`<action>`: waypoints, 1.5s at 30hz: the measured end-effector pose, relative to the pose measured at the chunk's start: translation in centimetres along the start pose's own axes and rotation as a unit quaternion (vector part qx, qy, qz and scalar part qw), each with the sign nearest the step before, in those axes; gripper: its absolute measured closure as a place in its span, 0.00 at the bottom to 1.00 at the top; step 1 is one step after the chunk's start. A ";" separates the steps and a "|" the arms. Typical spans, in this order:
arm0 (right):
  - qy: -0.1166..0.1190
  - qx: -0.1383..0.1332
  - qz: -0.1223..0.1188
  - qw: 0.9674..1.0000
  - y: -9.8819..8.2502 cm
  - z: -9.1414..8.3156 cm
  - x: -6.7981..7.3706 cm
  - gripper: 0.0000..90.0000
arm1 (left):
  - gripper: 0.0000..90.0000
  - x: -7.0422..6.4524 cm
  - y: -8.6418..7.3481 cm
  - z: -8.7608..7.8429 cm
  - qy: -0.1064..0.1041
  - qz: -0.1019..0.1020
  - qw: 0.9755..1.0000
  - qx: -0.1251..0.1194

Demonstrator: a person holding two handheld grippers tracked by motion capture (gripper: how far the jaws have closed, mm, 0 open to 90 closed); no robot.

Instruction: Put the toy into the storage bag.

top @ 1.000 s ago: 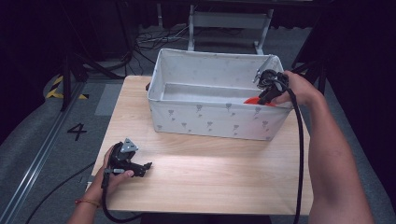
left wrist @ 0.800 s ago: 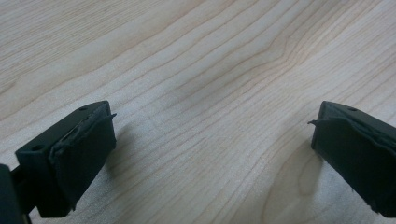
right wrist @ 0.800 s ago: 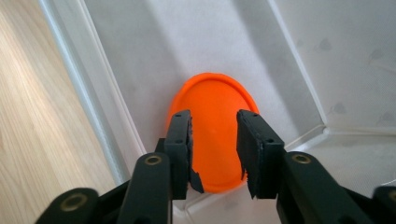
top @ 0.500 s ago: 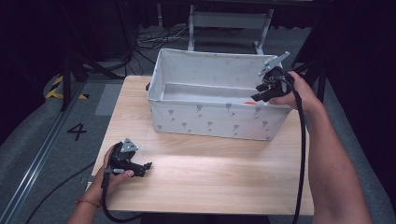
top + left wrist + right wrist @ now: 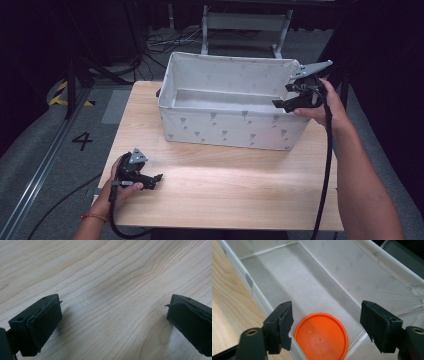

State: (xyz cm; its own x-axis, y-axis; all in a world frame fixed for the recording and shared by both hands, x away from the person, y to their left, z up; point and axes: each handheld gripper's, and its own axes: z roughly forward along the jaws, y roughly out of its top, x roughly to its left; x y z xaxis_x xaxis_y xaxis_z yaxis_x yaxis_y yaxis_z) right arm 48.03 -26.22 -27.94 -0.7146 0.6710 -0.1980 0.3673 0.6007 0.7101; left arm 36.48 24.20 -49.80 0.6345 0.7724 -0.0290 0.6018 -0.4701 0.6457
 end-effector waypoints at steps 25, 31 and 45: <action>-0.079 -0.061 0.006 0.995 -6.6 -4.9 5.4 0.23 | 0.00 0.0 0.0 0.0 0.003 -0.002 1.000 0.000; -0.061 -0.074 0.012 0.995 -10.0 -6.2 7.2 0.23 | 0.00 0.1 0.0 0.0 0.000 0.001 1.000 0.001; -0.077 -0.015 0.011 0.997 -16.9 -4.6 9.6 0.23 | 0.00 0.0 0.0 0.0 0.003 -0.001 1.000 0.001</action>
State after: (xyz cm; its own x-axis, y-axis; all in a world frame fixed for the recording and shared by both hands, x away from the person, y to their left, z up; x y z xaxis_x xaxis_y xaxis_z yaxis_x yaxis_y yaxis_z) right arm 32.22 -31.94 -38.69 -0.6060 0.7442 -0.2810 0.3630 0.5731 0.7347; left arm 36.52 24.22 -49.78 0.6313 0.7751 -0.0258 0.6036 -0.4702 0.6439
